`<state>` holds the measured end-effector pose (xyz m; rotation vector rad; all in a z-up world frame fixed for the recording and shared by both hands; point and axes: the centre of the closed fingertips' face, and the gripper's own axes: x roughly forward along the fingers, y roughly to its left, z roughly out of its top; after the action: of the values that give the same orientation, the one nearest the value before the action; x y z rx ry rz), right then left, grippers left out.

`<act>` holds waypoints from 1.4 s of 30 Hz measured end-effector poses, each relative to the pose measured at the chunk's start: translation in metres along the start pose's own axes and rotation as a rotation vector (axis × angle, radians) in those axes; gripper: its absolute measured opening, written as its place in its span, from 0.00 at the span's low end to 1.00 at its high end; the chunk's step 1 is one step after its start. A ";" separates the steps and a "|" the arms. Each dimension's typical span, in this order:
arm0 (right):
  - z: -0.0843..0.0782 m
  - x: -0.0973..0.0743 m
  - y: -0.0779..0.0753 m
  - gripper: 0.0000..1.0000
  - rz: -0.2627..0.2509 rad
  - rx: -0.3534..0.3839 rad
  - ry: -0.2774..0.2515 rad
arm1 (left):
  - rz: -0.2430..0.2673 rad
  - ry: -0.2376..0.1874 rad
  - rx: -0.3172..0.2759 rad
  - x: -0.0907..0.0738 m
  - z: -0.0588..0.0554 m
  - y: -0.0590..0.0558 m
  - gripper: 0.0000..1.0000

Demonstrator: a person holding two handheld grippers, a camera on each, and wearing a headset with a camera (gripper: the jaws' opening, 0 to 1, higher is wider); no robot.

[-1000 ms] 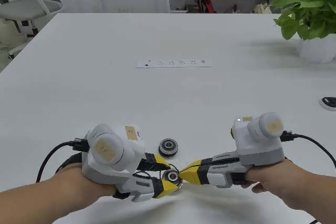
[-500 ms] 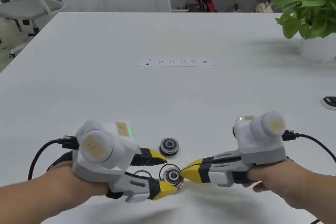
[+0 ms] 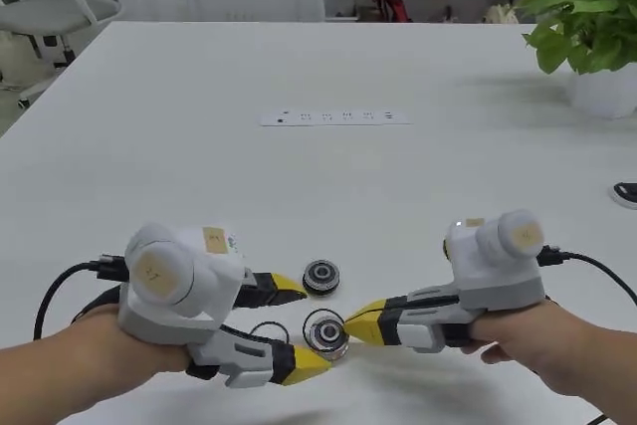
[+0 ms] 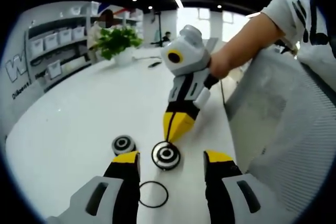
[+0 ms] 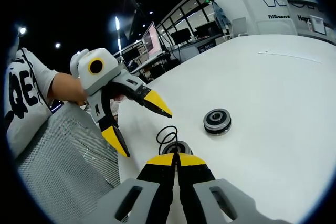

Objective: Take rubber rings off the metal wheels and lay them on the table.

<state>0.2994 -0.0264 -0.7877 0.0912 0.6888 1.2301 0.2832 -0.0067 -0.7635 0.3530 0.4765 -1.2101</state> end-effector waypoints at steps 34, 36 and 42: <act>0.002 -0.002 0.001 0.00 0.002 0.001 -0.002 | 0.070 -0.035 -0.039 -0.037 -0.009 0.009 0.68; 0.003 -0.002 0.001 0.00 0.004 0.000 -0.002 | 0.075 -0.037 -0.038 -0.039 -0.009 0.010 0.69; 0.005 -0.003 0.003 0.00 0.011 -0.003 -0.003 | 0.086 -0.037 -0.046 -0.046 -0.013 0.012 0.71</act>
<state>0.2991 -0.0265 -0.7814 0.0946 0.6846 1.2409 0.2798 0.0403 -0.7504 0.3083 0.4522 -1.1190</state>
